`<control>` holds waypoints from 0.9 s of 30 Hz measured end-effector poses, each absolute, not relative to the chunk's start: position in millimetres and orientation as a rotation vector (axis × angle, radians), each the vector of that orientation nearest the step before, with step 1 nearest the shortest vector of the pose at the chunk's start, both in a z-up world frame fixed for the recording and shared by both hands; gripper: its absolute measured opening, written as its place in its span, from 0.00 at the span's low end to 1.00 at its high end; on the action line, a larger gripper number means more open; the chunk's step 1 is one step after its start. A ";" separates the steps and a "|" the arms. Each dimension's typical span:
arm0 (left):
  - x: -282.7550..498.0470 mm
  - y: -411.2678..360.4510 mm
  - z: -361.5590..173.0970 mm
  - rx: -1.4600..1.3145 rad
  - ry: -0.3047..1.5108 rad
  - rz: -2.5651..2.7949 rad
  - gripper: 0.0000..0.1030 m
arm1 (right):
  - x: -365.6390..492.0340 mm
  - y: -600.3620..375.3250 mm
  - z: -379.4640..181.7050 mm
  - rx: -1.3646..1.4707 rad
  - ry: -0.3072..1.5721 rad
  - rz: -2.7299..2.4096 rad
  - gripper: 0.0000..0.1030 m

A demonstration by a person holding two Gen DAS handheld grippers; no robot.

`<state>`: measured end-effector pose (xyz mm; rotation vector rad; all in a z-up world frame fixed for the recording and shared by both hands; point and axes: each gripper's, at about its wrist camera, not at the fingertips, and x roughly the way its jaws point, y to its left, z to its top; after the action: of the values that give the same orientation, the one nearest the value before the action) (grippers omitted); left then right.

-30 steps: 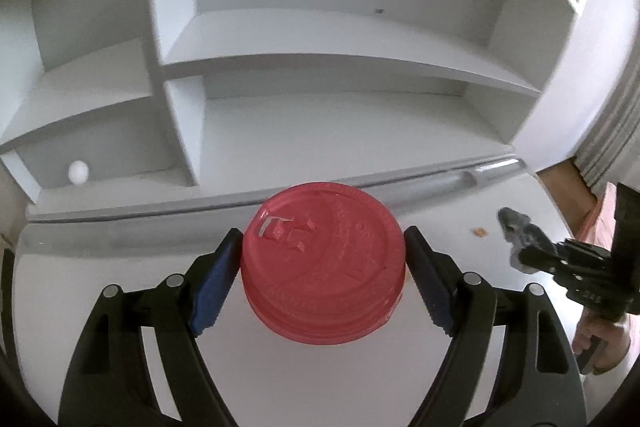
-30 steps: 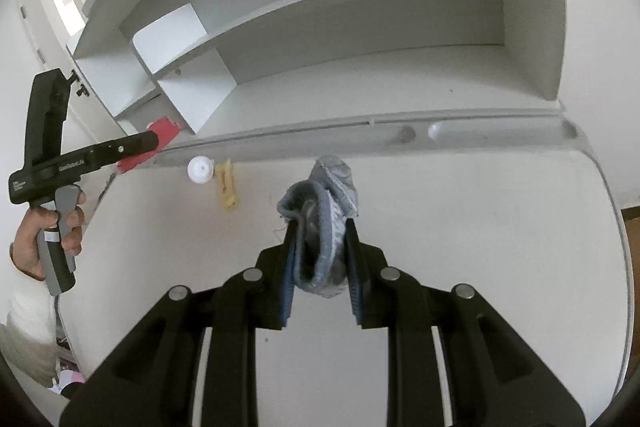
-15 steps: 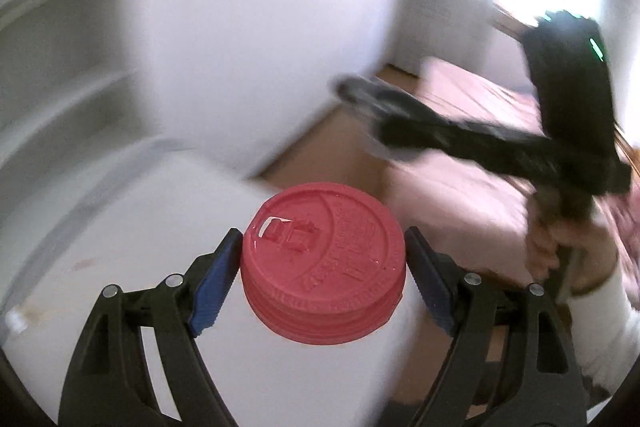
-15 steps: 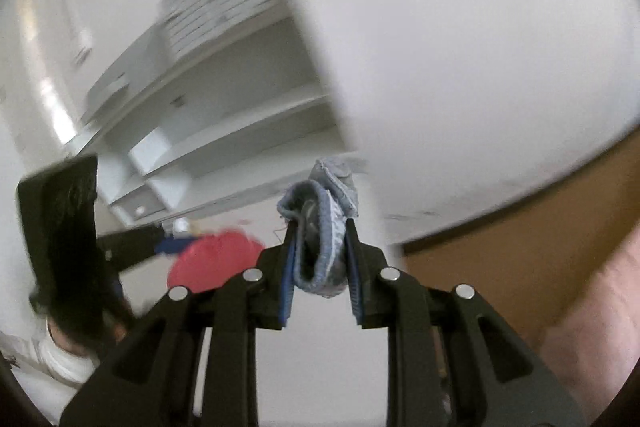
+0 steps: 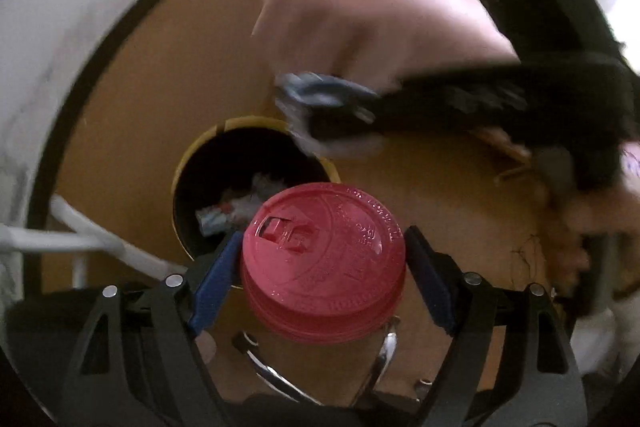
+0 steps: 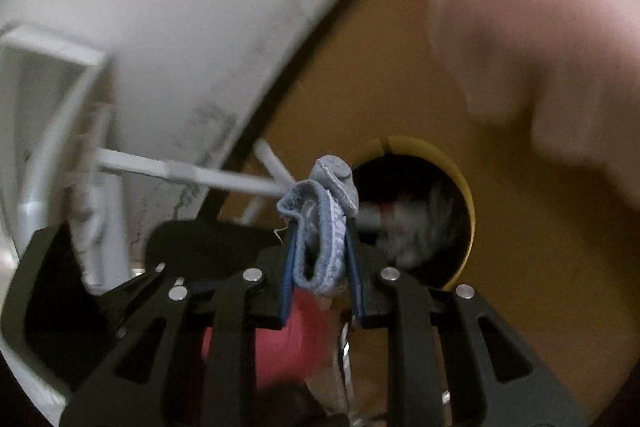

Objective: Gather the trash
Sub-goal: 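Carry red lid and grey cup over the trash bin and open both grippers, then swing both grippers back toward the desk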

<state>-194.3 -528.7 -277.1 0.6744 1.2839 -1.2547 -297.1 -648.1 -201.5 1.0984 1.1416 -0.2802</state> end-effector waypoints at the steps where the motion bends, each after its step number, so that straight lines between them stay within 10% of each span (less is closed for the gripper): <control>1: -186.3 -528.1 -291.1 0.681 1.299 -1.249 0.77 | -298.2 -648.1 -217.7 1.136 1.156 -0.280 0.22; 12: -175.6 -538.5 -336.8 0.708 1.395 -1.235 0.78 | -296.6 -658.5 -274.8 1.293 1.157 -0.304 0.24; 13: -177.6 -541.1 -331.0 0.715 1.382 -1.226 0.79 | -296.5 -660.7 -271.8 1.283 1.147 -0.315 0.37; 14: -179.8 -544.1 -331.1 0.723 1.373 -1.217 0.84 | -301.8 -665.6 -267.9 1.267 1.144 -0.340 0.71; 16: -182.2 -547.1 -328.5 0.716 1.378 -1.206 0.94 | -304.2 -670.6 -256.9 1.248 1.122 -0.379 0.94; 27: -228.8 -530.5 -168.3 0.568 1.098 -1.474 0.94 | -358.2 -685.0 -66.0 0.718 0.921 -0.894 0.94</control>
<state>-228.8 -530.5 -168.3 0.5676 1.0981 -1.4740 -358.2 -685.0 -66.0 0.7181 0.9205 -0.8936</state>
